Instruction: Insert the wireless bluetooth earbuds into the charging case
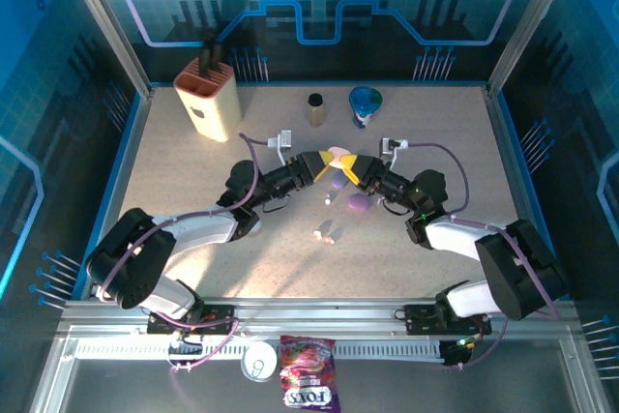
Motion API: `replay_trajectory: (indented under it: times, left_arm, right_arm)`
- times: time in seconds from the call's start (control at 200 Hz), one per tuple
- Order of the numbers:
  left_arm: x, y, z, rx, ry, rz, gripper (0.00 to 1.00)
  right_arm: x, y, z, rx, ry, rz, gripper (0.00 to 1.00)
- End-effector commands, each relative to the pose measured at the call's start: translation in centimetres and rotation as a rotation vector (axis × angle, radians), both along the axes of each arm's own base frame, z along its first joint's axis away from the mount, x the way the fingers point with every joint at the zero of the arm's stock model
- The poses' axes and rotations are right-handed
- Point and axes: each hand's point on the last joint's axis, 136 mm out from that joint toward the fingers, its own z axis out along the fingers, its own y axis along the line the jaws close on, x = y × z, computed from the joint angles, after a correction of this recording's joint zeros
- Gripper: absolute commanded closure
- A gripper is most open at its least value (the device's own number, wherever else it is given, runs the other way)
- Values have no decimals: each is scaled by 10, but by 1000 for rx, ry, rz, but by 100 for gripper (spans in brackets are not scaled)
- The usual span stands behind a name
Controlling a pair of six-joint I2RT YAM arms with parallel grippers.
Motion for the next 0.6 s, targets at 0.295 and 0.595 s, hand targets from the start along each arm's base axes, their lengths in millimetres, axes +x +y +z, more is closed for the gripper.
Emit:
replay_trajectory:
  times: [0.295, 0.595]
  left_arm:
    - [-28, 19, 2, 305, -831, 104, 21]
    - [-44, 15, -14, 458, -1139, 86, 21]
  right_arm:
    - [-18, -2, -3, -123, 128, 61, 86]
    - [-46, 10, 12, -115, 186, 203, 91]
